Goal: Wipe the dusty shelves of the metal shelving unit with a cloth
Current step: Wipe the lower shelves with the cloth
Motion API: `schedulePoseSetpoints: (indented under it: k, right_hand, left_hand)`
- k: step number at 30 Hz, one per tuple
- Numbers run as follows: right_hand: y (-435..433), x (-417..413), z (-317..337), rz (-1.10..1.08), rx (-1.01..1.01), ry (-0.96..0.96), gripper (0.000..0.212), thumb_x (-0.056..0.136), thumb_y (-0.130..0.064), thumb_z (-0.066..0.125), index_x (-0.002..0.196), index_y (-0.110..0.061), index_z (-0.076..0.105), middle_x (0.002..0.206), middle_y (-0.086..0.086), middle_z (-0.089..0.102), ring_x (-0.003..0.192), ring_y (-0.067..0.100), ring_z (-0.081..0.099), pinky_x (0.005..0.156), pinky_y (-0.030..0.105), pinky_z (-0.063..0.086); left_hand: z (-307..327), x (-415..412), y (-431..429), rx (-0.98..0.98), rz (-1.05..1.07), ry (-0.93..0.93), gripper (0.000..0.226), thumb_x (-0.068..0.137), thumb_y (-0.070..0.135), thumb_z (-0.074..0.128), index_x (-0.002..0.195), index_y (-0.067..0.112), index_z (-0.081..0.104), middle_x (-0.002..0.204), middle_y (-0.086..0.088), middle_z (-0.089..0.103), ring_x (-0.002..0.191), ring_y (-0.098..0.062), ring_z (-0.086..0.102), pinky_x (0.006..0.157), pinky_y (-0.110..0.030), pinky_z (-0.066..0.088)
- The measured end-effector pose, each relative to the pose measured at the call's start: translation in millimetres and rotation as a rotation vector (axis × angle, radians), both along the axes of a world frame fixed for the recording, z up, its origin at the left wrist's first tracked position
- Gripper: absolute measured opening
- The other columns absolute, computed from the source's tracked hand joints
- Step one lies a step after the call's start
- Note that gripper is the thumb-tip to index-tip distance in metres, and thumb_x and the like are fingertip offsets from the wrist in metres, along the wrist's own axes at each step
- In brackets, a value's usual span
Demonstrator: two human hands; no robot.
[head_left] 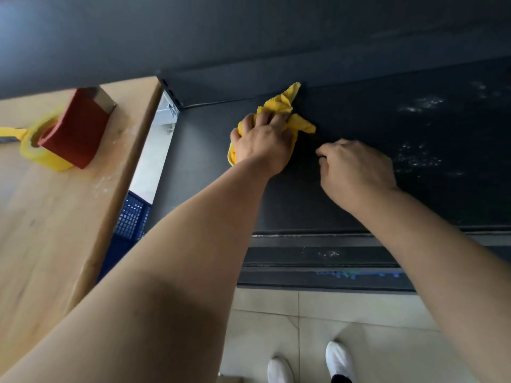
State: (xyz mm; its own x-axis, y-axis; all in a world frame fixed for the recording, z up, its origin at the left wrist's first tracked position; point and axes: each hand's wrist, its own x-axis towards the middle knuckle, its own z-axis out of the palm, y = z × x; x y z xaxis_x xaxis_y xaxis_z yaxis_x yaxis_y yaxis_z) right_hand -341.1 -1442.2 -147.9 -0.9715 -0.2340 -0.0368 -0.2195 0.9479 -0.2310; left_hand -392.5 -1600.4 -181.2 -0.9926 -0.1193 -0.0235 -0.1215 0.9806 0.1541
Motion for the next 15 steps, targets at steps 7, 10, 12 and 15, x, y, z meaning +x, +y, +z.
schedulePoseSetpoints:
  k: [7, 10, 12, 15]
  right_hand:
    - [-32.0, 10.2, -14.0, 0.16, -0.147, -0.003, 0.035, 0.098, -0.014, 0.045, 0.13, -0.02, 0.058, 0.144, -0.001, 0.047, 0.142, 0.015, 0.031, 0.105, 0.036, 0.039]
    - [-41.4, 16.2, -19.4, 0.221, -0.183, -0.01, 0.033, 0.101, -0.021, 0.043, 0.13, -0.019, 0.058, 0.146, 0.0, 0.046, 0.143, 0.014, 0.03, 0.109, 0.033, 0.035]
    - [-43.2, 17.8, -21.8, 0.21, -0.189, -0.056, 0.036, 0.101, -0.026, 0.041, 0.135, -0.021, 0.051, 0.152, -0.002, 0.038, 0.145, 0.013, 0.024, 0.112, 0.031, 0.029]
    - [-42.7, 19.2, -23.2, 0.221, -0.158, -0.083, 0.04, 0.101, -0.031, 0.04, 0.139, -0.021, 0.044, 0.155, 0.0, 0.032, 0.147, 0.015, 0.019, 0.116, 0.03, 0.02]
  left_hand:
    - [-2.4, 0.9, -56.3, -0.009, 0.312, 0.012, 0.044, 0.096, 0.051, 0.03, 0.136, 0.035, 0.04, 0.147, 0.001, 0.034, 0.137, -0.031, 0.023, 0.107, -0.051, 0.021]
    - [-4.1, 7.7, -87.4, -0.017, 0.411, -0.002, 0.048, 0.095, 0.052, 0.028, 0.135, 0.03, 0.04, 0.149, -0.001, 0.032, 0.137, -0.032, 0.024, 0.107, -0.053, 0.021]
    - [-4.9, 14.5, -101.0, -0.015, 0.443, -0.005, 0.05, 0.095, 0.052, 0.026, 0.137, 0.027, 0.039, 0.151, -0.003, 0.029, 0.138, -0.034, 0.023, 0.108, -0.054, 0.021]
    - [-5.0, 31.3, -109.7, -0.023, 0.466, -0.005, 0.052, 0.097, 0.052, 0.025, 0.139, 0.025, 0.036, 0.154, -0.004, 0.026, 0.14, -0.035, 0.021, 0.109, -0.056, 0.02]
